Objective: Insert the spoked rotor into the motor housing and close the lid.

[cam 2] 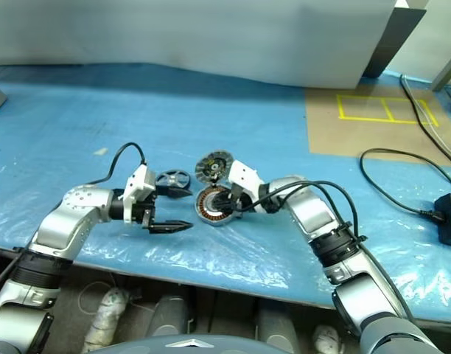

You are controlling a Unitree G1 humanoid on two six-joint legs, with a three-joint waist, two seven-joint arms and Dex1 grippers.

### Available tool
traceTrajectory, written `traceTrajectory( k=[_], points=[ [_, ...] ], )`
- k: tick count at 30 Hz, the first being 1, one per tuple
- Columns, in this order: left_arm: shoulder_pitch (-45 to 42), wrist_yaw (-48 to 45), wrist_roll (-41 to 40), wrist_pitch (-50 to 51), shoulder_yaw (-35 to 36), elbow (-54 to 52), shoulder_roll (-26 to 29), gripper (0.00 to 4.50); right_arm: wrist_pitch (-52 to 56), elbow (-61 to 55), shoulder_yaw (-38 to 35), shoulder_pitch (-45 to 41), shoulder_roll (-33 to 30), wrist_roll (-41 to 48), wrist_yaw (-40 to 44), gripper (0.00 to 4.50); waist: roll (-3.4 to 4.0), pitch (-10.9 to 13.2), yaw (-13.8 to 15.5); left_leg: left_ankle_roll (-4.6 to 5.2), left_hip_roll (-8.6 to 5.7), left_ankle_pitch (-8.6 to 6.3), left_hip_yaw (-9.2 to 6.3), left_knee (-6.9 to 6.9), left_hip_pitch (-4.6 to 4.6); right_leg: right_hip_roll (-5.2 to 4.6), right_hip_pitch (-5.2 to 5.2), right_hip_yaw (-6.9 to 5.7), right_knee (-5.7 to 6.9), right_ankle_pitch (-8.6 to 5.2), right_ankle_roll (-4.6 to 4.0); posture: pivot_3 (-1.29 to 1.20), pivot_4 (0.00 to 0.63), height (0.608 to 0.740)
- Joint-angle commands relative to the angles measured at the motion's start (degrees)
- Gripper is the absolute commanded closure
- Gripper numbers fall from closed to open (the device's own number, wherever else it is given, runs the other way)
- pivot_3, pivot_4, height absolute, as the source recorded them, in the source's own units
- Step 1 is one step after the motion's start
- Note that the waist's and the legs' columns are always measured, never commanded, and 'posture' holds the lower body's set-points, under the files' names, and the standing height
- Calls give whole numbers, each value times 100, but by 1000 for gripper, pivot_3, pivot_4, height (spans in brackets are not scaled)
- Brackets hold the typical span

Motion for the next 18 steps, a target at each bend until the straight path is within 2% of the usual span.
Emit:
traceTrajectory(
  k=[1, 18],
  points=[
    [-73, -17, -13, -99, -7, -54, 22, 0, -212, 99, 37, -36, 54, -131, -26, 3943, 0, 0, 0, 0, 0, 0, 0, 0, 1, 0, 0, 0, 1, 0, 0, 0, 150, 740],
    [-125, 50, 30, -153, -29, 49, -17, 0, -142, -164, -273, -139, 100, 72, 30, 3943, 0, 0, 1, 1, 2, 0, 0, 10, 5, 0, 4, 3, 7, 0, 0, 0, 150, 740]
  ],
)
